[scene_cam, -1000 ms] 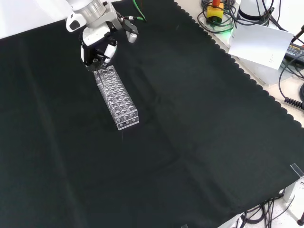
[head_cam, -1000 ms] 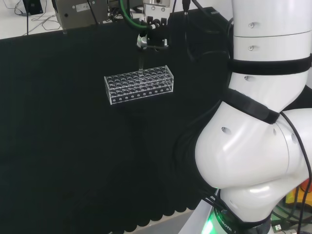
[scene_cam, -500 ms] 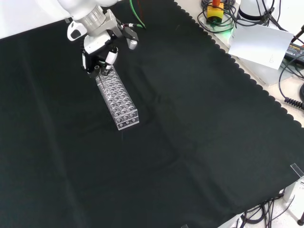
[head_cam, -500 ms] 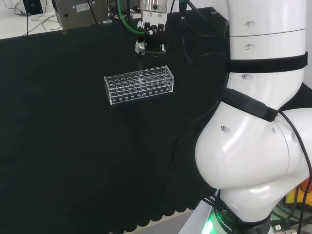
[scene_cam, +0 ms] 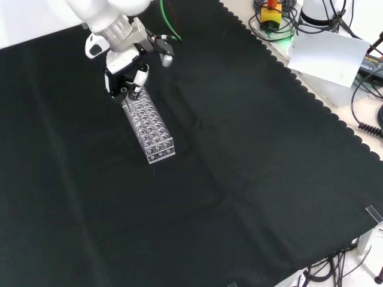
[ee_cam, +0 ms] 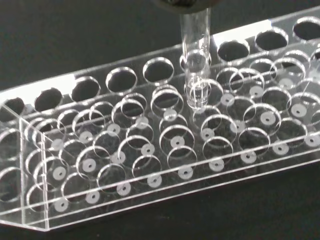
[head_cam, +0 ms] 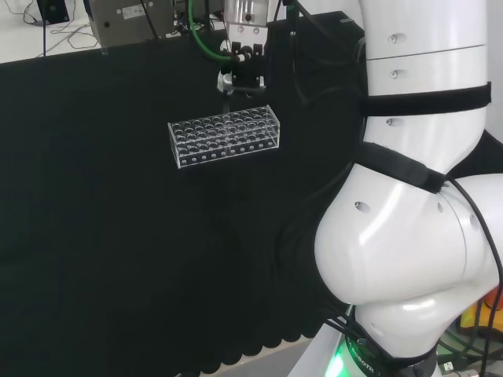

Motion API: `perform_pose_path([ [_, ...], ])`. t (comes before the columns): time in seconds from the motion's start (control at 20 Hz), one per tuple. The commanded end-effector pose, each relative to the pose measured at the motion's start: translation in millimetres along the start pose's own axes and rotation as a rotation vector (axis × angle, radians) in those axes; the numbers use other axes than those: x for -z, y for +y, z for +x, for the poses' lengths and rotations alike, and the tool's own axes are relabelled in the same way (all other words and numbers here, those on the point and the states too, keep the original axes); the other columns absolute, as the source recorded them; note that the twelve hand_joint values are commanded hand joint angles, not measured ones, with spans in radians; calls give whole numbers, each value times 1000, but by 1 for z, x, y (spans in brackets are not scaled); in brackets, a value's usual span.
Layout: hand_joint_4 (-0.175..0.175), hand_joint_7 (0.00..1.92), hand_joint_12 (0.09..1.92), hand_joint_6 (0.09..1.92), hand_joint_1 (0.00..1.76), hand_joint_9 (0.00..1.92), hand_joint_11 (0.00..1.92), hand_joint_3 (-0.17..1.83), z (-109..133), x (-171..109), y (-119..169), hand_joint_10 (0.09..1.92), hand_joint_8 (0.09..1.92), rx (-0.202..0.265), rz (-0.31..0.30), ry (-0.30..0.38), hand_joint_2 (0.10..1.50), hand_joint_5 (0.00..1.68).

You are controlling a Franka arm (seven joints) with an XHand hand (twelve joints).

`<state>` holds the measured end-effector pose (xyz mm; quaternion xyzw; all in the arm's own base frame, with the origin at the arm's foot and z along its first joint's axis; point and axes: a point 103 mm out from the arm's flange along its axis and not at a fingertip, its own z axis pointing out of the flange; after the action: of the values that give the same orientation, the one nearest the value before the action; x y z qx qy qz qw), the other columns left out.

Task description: Put the test tube back in the rack.

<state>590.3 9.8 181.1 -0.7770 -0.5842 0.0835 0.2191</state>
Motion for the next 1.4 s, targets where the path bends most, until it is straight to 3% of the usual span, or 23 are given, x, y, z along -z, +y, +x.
perform_pose_path([
  [0.05, -175, 1092, 901, 526, 1403, 1072, 1262, 0, 1, -13, 3, 885, 1157, -4, 13, -8, 1061, 1051],
  [0.55, -175, 1091, 902, 527, 1403, 1072, 1262, 0, -2, -30, 1, 886, 1158, 3, 51, 7, 1062, 1050],
  [0.75, -175, 1095, 933, 537, 1402, 1073, 1246, 0, -3, -31, 2, 883, 1149, 5, 104, 40, 1060, 1053],
  [0.85, -175, 1174, 1107, 595, 1366, 1210, 1135, -14, -3, -30, 2, 722, 913, 20, 117, 47, 1036, 1112],
  [0.9, -175, 1230, 1190, 617, 1372, 1254, 1049, -35, -3, -30, 2, 683, 740, 28, 128, 54, 1019, 1079],
  [0.95, -175, 1213, 1256, 645, 1332, 1241, 959, -89, -4, -29, 2, 673, 678, 34, 132, 61, 1003, 992],
  [1.2, -54, 586, 1439, 732, 1170, 804, 551, -174, -2, -28, 2, 809, 908, 65, 156, 87, 936, 438],
  [1.4, -23, 368, 1490, 641, 1117, 603, 410, -175, -3, -25, 1, 900, 952, 77, 152, 106, 911, 316],
])
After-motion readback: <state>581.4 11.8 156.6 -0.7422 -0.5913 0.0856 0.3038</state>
